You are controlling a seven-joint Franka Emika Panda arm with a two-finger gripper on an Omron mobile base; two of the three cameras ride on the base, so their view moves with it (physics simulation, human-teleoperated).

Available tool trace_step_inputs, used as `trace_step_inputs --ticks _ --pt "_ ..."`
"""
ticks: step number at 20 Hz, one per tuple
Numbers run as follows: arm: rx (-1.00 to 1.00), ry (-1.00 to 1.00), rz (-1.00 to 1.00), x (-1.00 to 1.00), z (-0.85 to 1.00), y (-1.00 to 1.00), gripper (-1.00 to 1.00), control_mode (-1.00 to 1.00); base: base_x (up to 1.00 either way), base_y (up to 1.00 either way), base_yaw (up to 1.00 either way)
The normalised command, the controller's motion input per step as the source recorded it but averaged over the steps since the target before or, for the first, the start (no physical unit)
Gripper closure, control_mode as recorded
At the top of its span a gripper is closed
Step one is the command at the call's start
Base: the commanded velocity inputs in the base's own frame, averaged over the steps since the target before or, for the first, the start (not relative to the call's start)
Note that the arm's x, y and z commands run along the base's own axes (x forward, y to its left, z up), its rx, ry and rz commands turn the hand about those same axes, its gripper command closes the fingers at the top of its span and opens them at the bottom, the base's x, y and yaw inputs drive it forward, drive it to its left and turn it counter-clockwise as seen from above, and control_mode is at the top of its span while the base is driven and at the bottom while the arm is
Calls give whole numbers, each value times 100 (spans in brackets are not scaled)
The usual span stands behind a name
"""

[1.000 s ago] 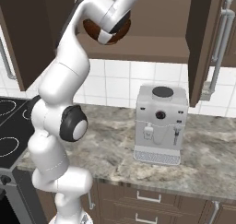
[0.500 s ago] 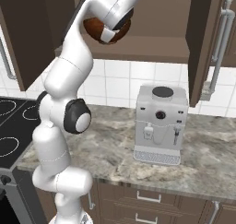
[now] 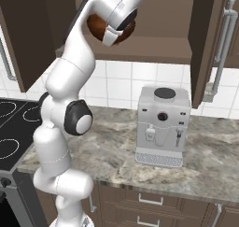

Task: Pick up the bowls from the cabinet and place each bowl in front of a stool on the dining counter.

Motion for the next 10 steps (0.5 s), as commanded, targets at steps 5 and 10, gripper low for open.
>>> trace_step_inputs --ticks 5,10 --pt "0 -21 0 -87 -16 6 100 -100 0 0 0" --pt "0 -32 0 -100 -3 0 100 -100 0 0 0"
